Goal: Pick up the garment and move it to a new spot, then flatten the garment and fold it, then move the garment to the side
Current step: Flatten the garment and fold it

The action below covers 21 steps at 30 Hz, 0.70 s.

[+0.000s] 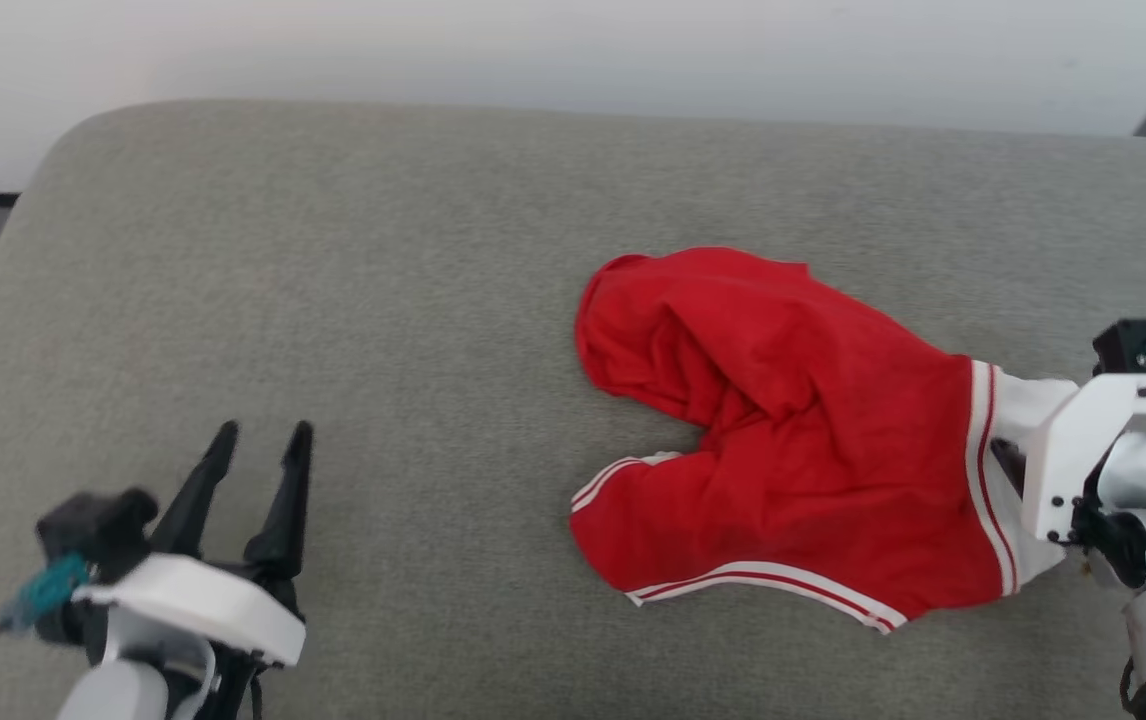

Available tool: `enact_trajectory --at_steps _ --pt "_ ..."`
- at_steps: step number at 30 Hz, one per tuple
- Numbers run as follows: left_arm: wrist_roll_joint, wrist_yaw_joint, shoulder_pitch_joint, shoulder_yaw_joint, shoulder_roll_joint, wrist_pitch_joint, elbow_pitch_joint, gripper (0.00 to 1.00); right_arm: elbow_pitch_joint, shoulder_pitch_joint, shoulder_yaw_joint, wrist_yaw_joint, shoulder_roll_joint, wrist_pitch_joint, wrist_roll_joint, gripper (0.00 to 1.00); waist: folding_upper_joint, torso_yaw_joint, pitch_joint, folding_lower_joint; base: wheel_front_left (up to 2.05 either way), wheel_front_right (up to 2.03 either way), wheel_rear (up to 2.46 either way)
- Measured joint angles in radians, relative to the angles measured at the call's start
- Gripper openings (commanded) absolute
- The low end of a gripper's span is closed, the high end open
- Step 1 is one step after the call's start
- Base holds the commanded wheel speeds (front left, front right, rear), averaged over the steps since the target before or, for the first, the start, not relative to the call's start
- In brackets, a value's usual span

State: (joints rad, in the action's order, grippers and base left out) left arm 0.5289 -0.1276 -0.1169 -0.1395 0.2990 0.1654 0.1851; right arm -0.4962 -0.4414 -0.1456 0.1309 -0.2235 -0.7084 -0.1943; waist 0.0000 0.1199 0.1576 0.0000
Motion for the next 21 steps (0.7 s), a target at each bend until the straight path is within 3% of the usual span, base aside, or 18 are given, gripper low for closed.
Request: enact_trajectory --at_steps 6,13,21 --pt "0.124 0.000 -0.063 -0.093 0.097 -0.184 -0.068 1.00 0.122 0.020 0.022 0.000 0.010 0.045 -0.025 1.00 0.0000 -0.049 -0.016 0.0000 0.00 0.00 0.00" --pt "0.265 0.000 -0.164 -0.195 0.185 -0.435 -0.125 1.00 0.276 0.063 0.035 0.000 0.067 0.142 -0.037 1.00 0.0000 -0.123 -0.028 0.0000 0.00 0.00 0.00" --pt "0.387 0.001 -0.294 -0.269 0.198 -0.723 -0.095 1.00 0.372 0.094 0.041 0.000 0.135 0.329 -0.030 1.00 0.0000 -0.212 -0.029 0.0000 0.00 0.00 0.00"
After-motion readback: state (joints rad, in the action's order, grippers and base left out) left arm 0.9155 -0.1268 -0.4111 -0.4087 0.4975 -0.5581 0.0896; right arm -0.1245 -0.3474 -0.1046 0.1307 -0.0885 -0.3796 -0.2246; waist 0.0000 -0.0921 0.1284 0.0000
